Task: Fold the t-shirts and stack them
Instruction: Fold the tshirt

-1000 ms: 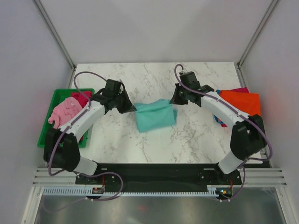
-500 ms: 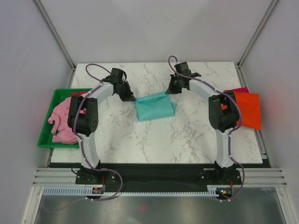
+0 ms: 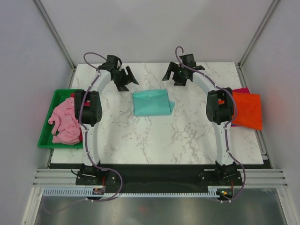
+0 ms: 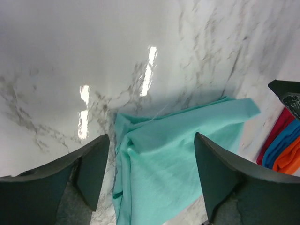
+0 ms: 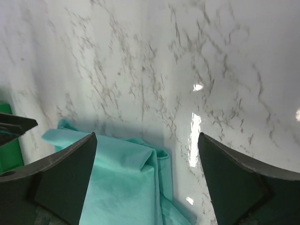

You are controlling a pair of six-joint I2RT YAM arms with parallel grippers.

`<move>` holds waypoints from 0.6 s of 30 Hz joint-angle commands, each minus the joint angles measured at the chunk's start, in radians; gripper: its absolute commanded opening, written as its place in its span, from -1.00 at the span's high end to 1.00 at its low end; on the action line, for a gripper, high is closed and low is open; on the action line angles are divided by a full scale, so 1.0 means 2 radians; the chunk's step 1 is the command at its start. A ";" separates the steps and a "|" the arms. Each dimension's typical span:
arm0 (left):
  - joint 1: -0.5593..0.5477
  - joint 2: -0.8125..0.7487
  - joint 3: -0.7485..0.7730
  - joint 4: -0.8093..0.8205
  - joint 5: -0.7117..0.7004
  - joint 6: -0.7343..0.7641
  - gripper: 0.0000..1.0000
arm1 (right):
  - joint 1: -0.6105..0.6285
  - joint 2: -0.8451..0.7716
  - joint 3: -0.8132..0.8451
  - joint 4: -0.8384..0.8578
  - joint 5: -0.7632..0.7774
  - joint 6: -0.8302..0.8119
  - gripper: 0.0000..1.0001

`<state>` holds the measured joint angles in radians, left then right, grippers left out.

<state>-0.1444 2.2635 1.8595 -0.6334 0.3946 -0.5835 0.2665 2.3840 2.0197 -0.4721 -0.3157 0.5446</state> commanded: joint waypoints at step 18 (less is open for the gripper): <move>-0.123 -0.252 -0.214 0.109 0.050 0.034 -0.29 | 0.026 -0.238 -0.406 0.418 -0.277 0.125 -0.15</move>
<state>-0.3851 1.7897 1.5303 -0.5613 0.4244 -0.5011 0.3271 1.8694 1.2697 0.1238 -0.7254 0.6941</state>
